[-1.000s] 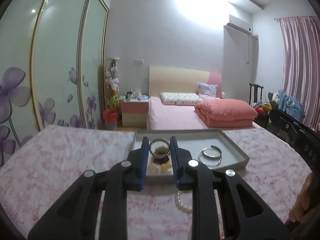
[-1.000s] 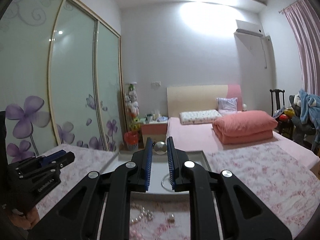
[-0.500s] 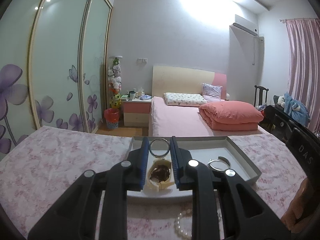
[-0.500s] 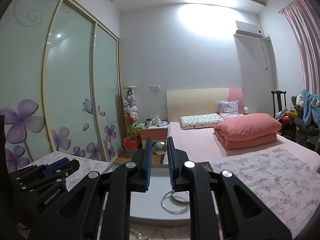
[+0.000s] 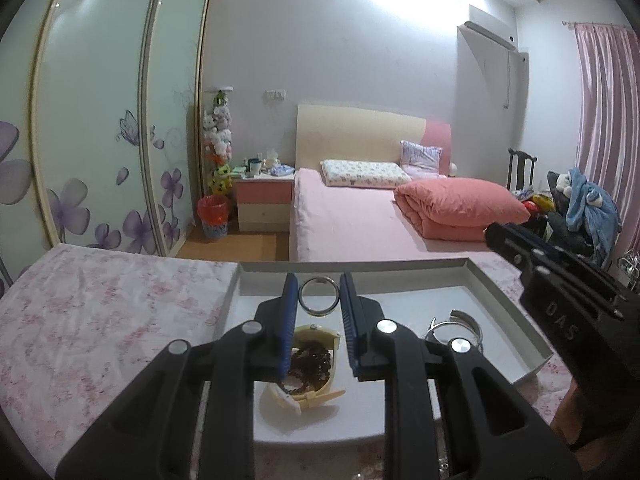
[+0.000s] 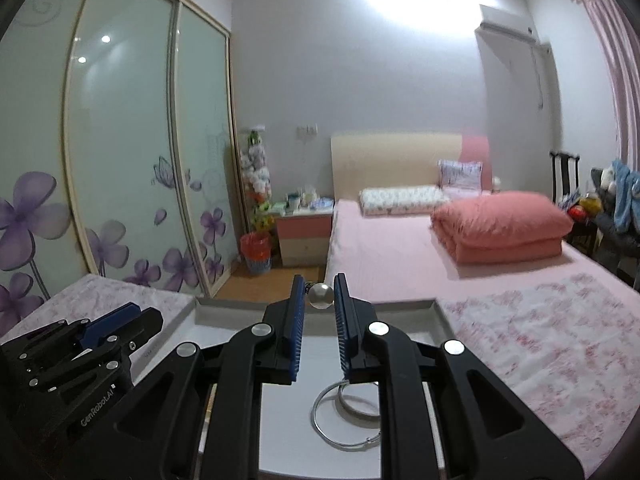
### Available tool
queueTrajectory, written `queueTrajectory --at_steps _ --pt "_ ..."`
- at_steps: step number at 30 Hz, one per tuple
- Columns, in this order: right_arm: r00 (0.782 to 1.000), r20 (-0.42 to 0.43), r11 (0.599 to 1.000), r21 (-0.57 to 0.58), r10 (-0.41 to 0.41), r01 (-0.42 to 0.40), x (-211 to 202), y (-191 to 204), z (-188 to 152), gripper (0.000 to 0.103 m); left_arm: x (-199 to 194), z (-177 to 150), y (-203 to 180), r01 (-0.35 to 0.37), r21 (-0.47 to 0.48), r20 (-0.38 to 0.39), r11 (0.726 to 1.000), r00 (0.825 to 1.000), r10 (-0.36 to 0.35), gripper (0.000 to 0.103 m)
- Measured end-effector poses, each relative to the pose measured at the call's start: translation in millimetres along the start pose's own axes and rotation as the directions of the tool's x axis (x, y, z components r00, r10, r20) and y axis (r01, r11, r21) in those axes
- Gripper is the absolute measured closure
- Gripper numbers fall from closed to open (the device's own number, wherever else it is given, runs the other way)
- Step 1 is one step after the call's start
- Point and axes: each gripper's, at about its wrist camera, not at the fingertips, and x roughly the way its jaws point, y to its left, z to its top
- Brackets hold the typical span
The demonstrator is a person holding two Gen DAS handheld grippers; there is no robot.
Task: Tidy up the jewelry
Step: 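Carry the ring into the grey tray with left tool while right tool drops the pearl earring there, then reach the left tool to the pink bead bracelet and grasp it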
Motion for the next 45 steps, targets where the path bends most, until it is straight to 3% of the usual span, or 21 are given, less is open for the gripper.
queueTrajectory --at_steps 13,14,16,17,33,45 --pt "0.975 -0.218 0.995 0.097 0.036 -0.016 47 -7 -13 0.084 38 -6 2 0.025 -0.009 -0.075 1.0 0.997 -0.026 0.081" --pt "0.974 -0.222 0.995 0.102 0.04 -0.018 47 -8 -14 0.081 39 -5 3 0.027 -0.011 -0.078 1.0 0.997 -0.028 0.079" --pt "0.976 -0.216 0.994 0.106 0.034 -0.011 47 -10 -13 0.065 39 -5 4 0.028 -0.014 -0.076 1.0 0.997 -0.029 0.071" --pt "0.978 -0.208 0.994 0.11 0.032 -0.009 44 -11 -13 0.063 38 -5 5 0.027 -0.017 -0.073 0.999 0.997 -0.028 0.067" --pt "0.988 -0.152 0.993 0.117 0.031 -0.013 14 -21 -2 0.062 6 -1 15 0.021 -0.039 -0.05 0.999 0.998 -0.023 0.067" --pt "0.979 -0.193 0.995 0.085 0.063 -0.047 -54 -28 -31 0.062 -66 -47 21 0.09 -0.003 -0.105 0.996 0.99 -0.09 0.065"
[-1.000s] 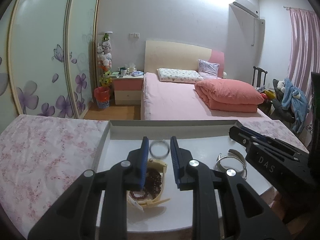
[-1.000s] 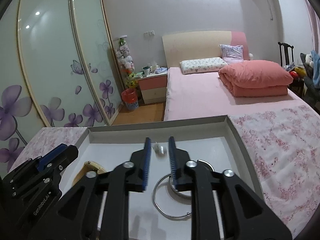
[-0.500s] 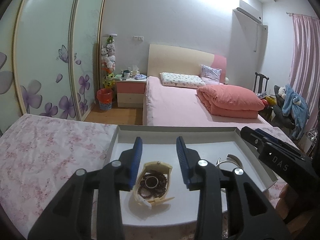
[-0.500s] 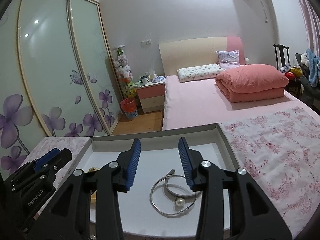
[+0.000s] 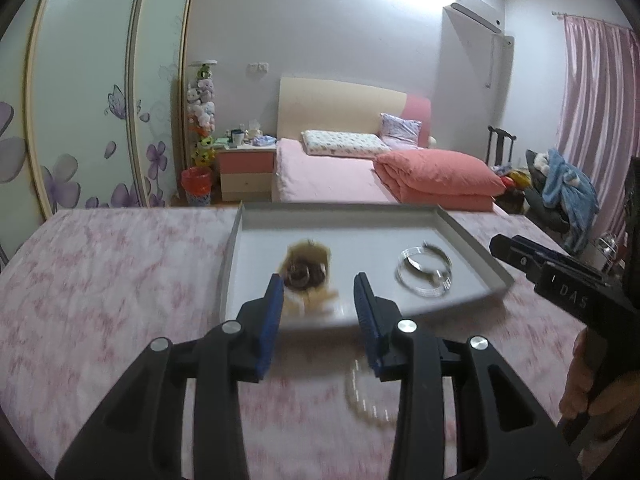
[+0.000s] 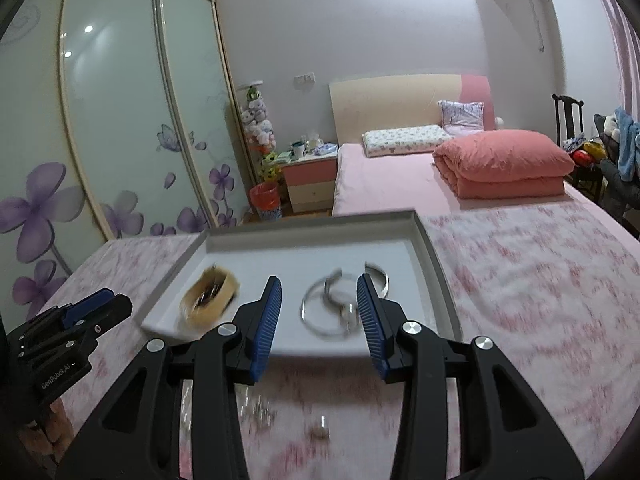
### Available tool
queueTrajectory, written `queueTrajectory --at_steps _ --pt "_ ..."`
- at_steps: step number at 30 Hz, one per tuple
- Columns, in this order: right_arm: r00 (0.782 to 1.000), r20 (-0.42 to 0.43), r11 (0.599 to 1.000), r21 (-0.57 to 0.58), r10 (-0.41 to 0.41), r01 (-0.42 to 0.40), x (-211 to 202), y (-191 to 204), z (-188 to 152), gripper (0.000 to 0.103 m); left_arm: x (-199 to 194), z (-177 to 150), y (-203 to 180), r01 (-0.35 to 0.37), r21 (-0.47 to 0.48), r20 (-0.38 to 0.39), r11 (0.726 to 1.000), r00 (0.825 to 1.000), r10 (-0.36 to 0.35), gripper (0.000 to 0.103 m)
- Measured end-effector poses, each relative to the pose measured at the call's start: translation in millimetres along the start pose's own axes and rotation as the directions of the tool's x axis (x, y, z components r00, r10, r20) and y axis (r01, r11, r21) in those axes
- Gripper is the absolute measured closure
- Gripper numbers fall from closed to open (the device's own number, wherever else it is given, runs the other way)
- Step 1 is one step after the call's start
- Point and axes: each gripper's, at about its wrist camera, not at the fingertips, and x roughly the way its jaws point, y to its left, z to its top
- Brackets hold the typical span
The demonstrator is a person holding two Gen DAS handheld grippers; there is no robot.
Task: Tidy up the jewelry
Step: 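Reach the left tool to the pink bead bracelet and grasp it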
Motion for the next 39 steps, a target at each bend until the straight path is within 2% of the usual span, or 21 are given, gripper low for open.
queueTrajectory --at_steps 5,8,12,15,18,20,22,25,27,29,33,39 --pt "1.0 -0.025 1.0 -0.013 0.01 -0.011 -29 -1 -23 0.062 -26 -32 -7 0.044 0.023 -0.051 0.999 0.998 -0.043 0.065" --pt "0.999 -0.04 1.0 -0.006 0.022 -0.023 -43 1 -34 0.062 -33 -49 -18 0.089 0.039 -0.108 0.995 0.991 -0.084 0.065" --pt "0.998 -0.052 1.0 0.005 0.03 -0.03 -56 3 -45 0.062 -31 -65 -26 0.133 0.036 -0.186 0.99 0.975 -0.124 0.065" --pt "0.998 -0.055 0.999 0.017 0.032 -0.031 -63 2 -51 0.062 -24 -74 -32 0.164 0.022 -0.254 0.986 0.955 -0.153 0.065" --pt "0.998 -0.061 0.999 0.028 0.03 -0.028 -63 -1 -54 0.062 -18 -80 -40 0.168 0.043 -0.296 0.985 0.944 -0.148 0.065" --pt "0.998 -0.065 0.999 0.039 0.027 -0.025 -63 -5 -55 0.062 -11 -83 -47 0.169 0.064 -0.341 0.983 0.93 -0.138 0.065" --pt "0.997 -0.067 0.998 0.05 0.027 -0.024 -64 -8 -57 0.062 -4 -86 -50 0.154 0.083 -0.371 0.985 0.922 -0.112 0.065" --pt "0.997 -0.072 0.998 0.06 0.026 -0.022 -63 -11 -59 0.062 1 -85 -53 0.125 0.116 -0.368 0.985 0.927 -0.074 0.068" --pt "0.997 -0.077 0.998 0.064 0.023 -0.018 -62 -13 -60 0.062 3 -85 -54 0.102 0.132 -0.365 0.986 0.93 -0.047 0.084" --pt "0.996 -0.088 0.998 0.068 0.017 -0.011 -60 -15 -61 0.062 4 -84 -51 0.095 0.131 -0.365 0.987 0.93 -0.041 0.089" --pt "0.992 -0.126 0.997 0.076 0.007 0.002 -53 -19 -64 0.062 6 -82 -40 0.07 0.121 -0.363 0.99 0.931 -0.021 0.089" --pt "0.982 -0.186 0.998 0.066 -0.01 0.023 -39 -21 -66 0.062 12 -72 3 -0.061 0.064 -0.353 0.996 0.932 0.079 0.089"
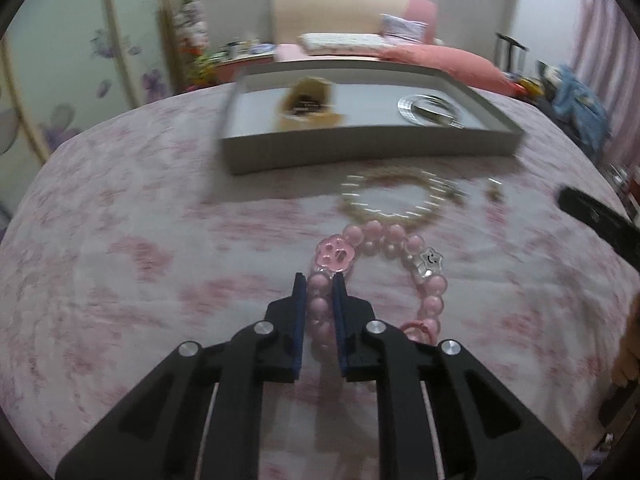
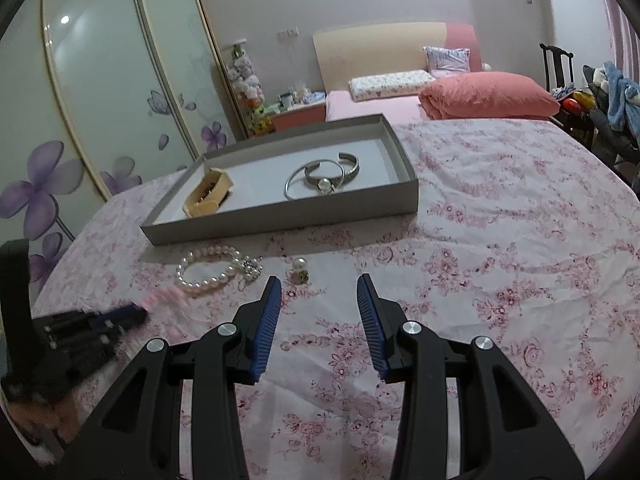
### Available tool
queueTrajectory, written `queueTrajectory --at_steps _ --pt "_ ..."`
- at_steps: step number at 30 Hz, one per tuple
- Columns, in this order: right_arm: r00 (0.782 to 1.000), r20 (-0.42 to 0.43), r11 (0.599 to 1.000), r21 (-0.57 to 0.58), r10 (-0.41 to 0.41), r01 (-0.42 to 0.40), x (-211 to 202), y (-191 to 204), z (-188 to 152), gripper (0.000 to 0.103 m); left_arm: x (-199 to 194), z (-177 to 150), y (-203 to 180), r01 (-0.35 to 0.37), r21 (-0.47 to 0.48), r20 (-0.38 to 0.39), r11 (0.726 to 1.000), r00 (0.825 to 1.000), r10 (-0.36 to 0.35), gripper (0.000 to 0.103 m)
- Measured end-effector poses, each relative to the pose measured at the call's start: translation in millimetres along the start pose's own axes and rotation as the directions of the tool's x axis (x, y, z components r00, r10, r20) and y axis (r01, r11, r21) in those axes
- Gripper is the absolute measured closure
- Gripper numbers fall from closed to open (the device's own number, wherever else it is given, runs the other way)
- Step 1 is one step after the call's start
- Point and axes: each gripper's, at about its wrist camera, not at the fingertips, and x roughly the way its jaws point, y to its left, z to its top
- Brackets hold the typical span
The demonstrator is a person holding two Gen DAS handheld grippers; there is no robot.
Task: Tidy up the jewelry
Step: 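Reach the left tool to the pink bead bracelet and grasp it, then grasp the second pearl earring with the right tool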
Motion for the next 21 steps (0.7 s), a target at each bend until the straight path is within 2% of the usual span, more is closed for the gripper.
queueTrajectory --at_steps 7,11,21 --pt "0.997 -0.075 0.999 -0.032 -0.019 0.017 25 9 7 0.062 2 6 38 -0.044 -0.098 -0.002 0.994 0.999 0.044 0.089" --pt "0.992 -0.126 0.998 -0.053 -0.027 0.021 43 15 11 0.063 1 5 43 -0.046 -0.106 0.004 0.993 0.999 0.047 0.088" --pt "0.984 -0.168 0.995 -0.085 -0.066 0.052 68 26 22 0.072 0 6 45 -0.041 -0.11 0.004 0.993 0.999 0.042 0.088"
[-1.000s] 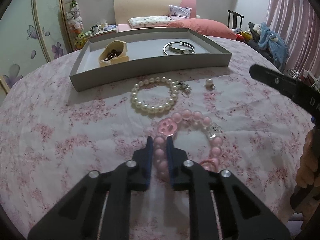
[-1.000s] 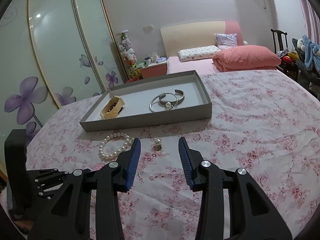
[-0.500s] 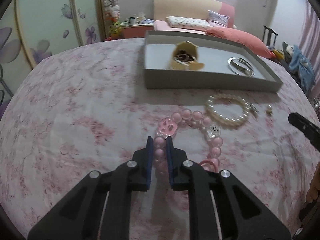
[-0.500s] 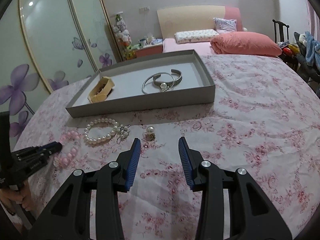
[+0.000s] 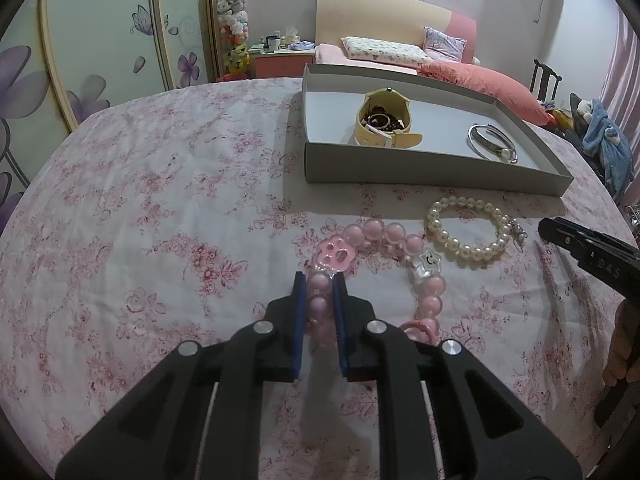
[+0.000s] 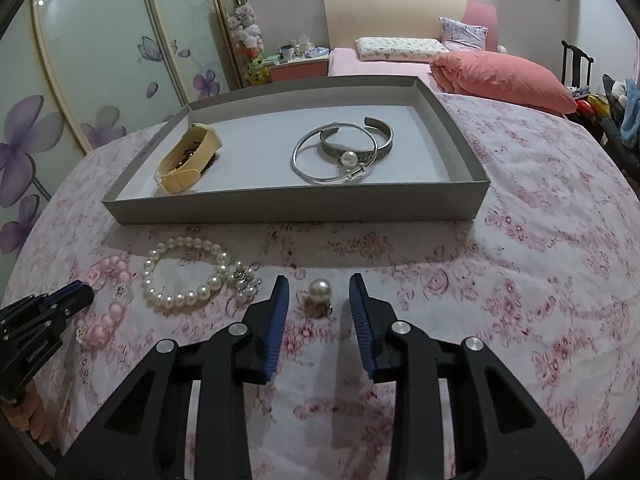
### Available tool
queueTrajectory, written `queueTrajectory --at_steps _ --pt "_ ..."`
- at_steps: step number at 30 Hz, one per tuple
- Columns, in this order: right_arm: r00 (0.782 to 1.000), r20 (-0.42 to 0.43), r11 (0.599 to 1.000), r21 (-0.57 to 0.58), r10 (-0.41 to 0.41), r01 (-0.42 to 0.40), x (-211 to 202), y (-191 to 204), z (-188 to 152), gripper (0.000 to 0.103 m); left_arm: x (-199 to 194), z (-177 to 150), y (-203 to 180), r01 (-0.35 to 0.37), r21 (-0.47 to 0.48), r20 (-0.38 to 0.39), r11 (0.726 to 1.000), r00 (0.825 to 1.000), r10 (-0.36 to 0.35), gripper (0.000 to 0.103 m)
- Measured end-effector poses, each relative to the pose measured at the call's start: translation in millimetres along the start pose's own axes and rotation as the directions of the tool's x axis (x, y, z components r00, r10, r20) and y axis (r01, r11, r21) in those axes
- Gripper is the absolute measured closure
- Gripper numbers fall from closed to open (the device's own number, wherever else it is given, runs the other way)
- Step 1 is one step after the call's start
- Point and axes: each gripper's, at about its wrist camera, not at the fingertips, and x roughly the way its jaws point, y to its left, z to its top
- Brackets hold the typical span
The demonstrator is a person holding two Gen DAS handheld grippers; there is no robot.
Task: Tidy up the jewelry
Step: 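Grasp the second pearl earring with the right tool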
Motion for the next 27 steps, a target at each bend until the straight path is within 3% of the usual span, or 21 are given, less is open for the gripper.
queueTrajectory --at_steps 8,11,16,20,27 --pt "1.0 -0.009 1.0 0.004 -0.012 0.012 2 -1 2 0.076 0 0 0 0.001 -0.001 0.0 1.0 1.0 -0.001 0.088" --pt "1.0 -0.013 1.0 -0.004 -0.021 0.021 2 0 2 0.089 0 0 0 0.002 -0.001 0.0 1.0 1.0 -0.002 0.088" --pt "1.0 -0.006 1.0 0.005 0.009 -0.009 -6 -1 -6 0.089 -1 0 -1 0.005 -0.004 0.0 1.0 1.0 -0.005 0.088" --pt "0.997 0.054 0.997 0.043 0.058 -0.06 -27 -7 -12 0.089 -1 0 0 0.008 -0.006 0.001 1.0 1.0 -0.008 0.089" --pt "0.985 0.161 0.997 0.04 0.063 -0.071 -60 -11 -14 0.089 -9 -2 3 0.036 -0.033 0.023 0.999 0.999 -0.035 0.089"
